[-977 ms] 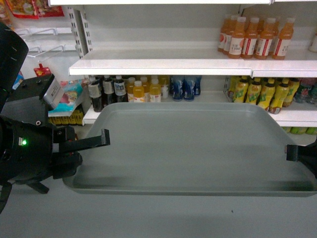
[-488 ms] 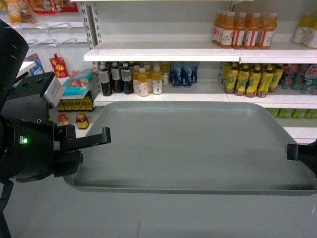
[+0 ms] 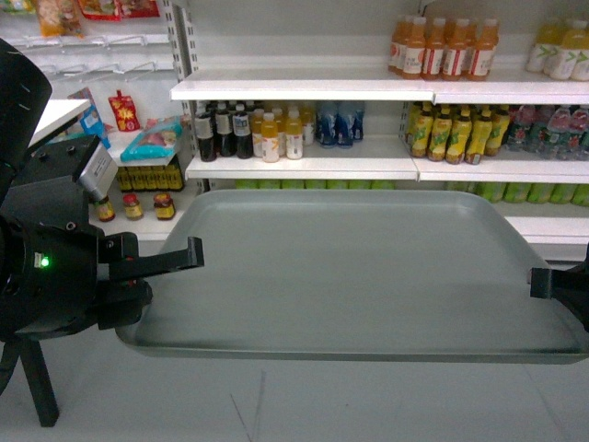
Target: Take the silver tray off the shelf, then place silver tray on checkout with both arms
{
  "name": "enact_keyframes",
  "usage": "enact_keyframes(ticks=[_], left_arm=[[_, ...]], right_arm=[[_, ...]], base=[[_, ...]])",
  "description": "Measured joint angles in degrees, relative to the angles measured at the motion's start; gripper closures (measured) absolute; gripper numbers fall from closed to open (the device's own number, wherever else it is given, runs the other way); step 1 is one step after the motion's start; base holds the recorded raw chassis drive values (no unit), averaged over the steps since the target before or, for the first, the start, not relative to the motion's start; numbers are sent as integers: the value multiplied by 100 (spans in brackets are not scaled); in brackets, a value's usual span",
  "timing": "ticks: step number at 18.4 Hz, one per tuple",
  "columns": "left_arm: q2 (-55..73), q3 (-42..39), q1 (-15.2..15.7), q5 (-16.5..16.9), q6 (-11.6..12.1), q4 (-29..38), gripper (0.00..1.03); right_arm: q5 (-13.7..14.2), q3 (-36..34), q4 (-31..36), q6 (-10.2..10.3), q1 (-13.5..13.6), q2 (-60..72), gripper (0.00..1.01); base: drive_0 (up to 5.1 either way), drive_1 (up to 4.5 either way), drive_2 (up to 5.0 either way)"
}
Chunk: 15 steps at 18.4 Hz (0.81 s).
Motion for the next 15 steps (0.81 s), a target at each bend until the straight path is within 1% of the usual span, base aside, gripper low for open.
enact_keyframes(ticks=[11, 13, 15], left_arm=[[0, 0, -7, 0, -4, 26, 100], [0, 0, -7, -2, -15, 7, 100], [0, 0, -20, -2, -22, 31, 100]], right_arm=[[2, 0, 2, 2, -4, 0, 99], [0, -2, -17, 2, -2, 0, 99], [2, -2, -2, 2, -9, 0, 99]], base=[[6, -427, 439], [0, 0, 0], [-473, 273, 273]])
